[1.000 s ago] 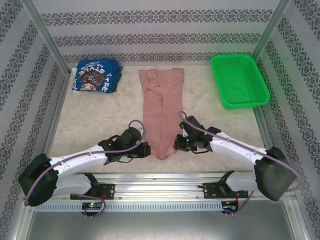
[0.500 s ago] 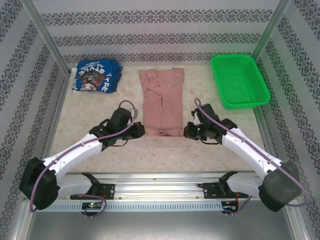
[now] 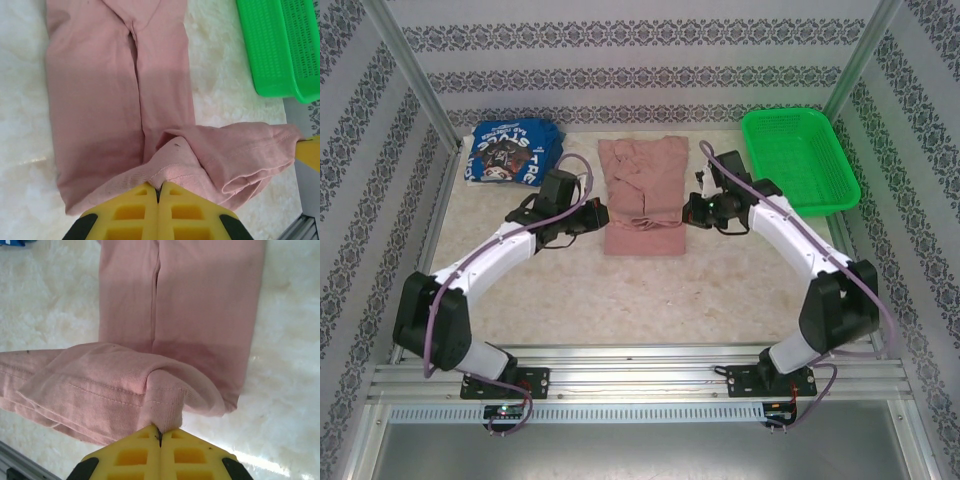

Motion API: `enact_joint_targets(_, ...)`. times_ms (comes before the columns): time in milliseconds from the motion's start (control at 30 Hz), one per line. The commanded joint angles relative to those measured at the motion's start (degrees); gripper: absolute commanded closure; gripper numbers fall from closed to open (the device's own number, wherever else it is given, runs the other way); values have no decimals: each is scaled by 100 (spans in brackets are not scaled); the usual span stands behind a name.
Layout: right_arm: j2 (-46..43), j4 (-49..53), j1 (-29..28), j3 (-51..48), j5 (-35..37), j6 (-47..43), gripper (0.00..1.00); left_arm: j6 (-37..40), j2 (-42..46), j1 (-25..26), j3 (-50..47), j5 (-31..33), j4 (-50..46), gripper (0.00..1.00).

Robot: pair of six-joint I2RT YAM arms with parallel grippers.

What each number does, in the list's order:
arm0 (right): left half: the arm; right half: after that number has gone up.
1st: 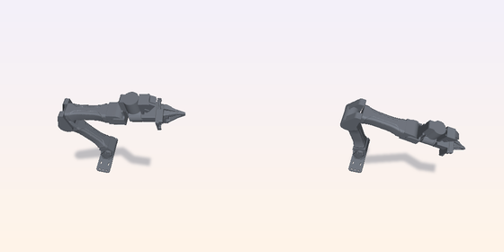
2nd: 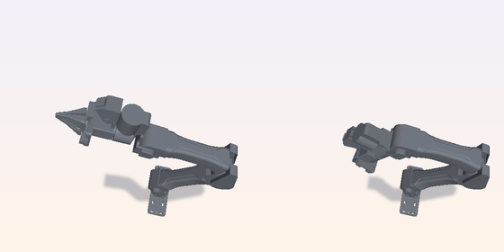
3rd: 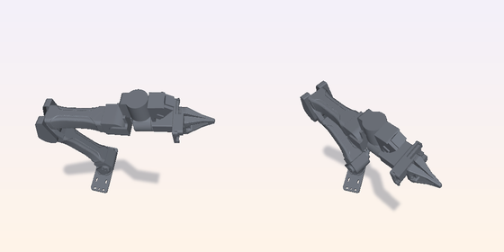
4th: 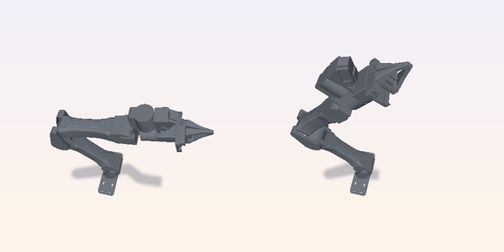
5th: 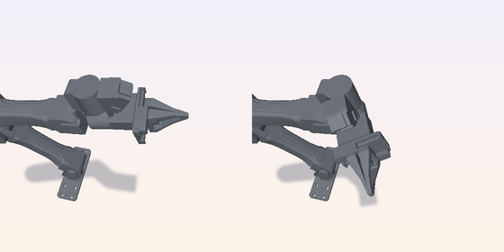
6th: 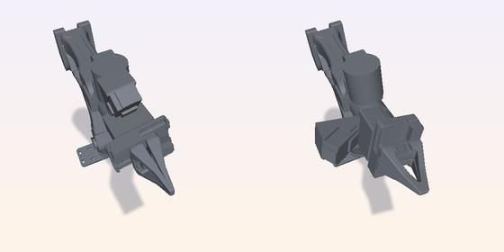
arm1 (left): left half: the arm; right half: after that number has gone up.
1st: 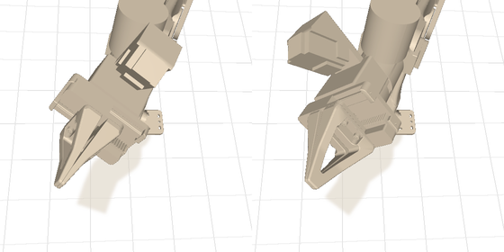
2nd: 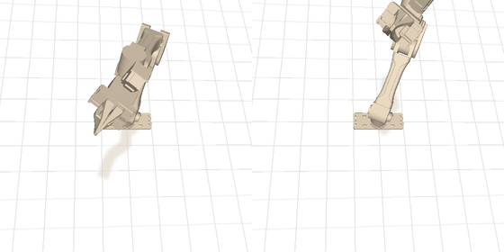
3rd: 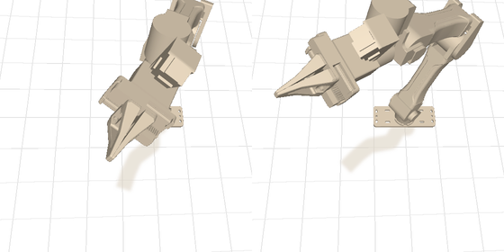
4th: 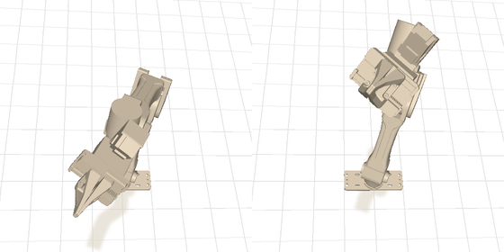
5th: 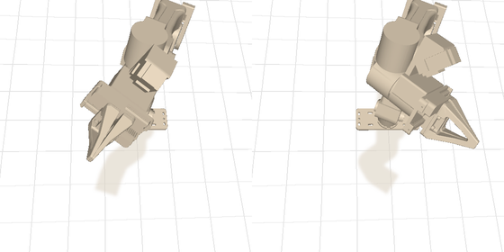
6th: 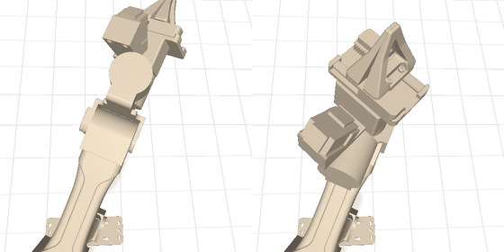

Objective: Fold and stack the t-shirts

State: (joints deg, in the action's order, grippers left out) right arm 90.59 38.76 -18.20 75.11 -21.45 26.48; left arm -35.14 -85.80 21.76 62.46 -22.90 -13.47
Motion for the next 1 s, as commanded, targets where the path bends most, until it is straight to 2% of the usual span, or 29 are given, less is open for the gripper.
enact_joint_targets(0,448,296,88,513,-188,-347,100,235,-284,-186,330,-209,273,97)
enact_joint_targets(467,2027,1015,423,2502,-88,-789,100,238,-1439,-709,1148,-569,685,97)
enact_joint_targets(967,3117,1140,605,3302,-103,-891,100,235,-2701,-976,1983,-787,777,96)
